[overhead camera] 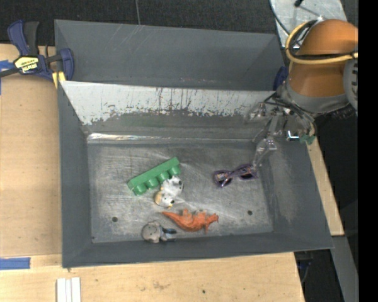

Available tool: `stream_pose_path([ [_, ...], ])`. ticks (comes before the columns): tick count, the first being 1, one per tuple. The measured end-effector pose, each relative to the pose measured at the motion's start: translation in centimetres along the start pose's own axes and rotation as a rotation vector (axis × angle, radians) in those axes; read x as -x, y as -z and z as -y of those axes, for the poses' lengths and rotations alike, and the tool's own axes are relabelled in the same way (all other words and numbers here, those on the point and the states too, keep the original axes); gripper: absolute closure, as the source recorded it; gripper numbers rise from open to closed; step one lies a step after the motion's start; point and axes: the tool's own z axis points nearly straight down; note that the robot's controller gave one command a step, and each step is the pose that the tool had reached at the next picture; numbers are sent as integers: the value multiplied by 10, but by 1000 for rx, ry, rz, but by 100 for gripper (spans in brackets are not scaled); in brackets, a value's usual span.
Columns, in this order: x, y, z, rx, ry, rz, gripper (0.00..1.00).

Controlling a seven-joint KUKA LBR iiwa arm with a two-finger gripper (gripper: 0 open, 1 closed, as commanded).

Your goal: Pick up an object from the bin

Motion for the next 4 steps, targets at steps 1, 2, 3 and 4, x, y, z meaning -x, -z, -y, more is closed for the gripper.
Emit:
stream_pose_path([
  [1,2,5,0,-1,2,8,0],
  [2,2,4,-1,-1,2,9,0],
  [3,-41,-25,-9,0,88,1,0],
  [4,-38,-42,-4,-3,291,9,0],
])
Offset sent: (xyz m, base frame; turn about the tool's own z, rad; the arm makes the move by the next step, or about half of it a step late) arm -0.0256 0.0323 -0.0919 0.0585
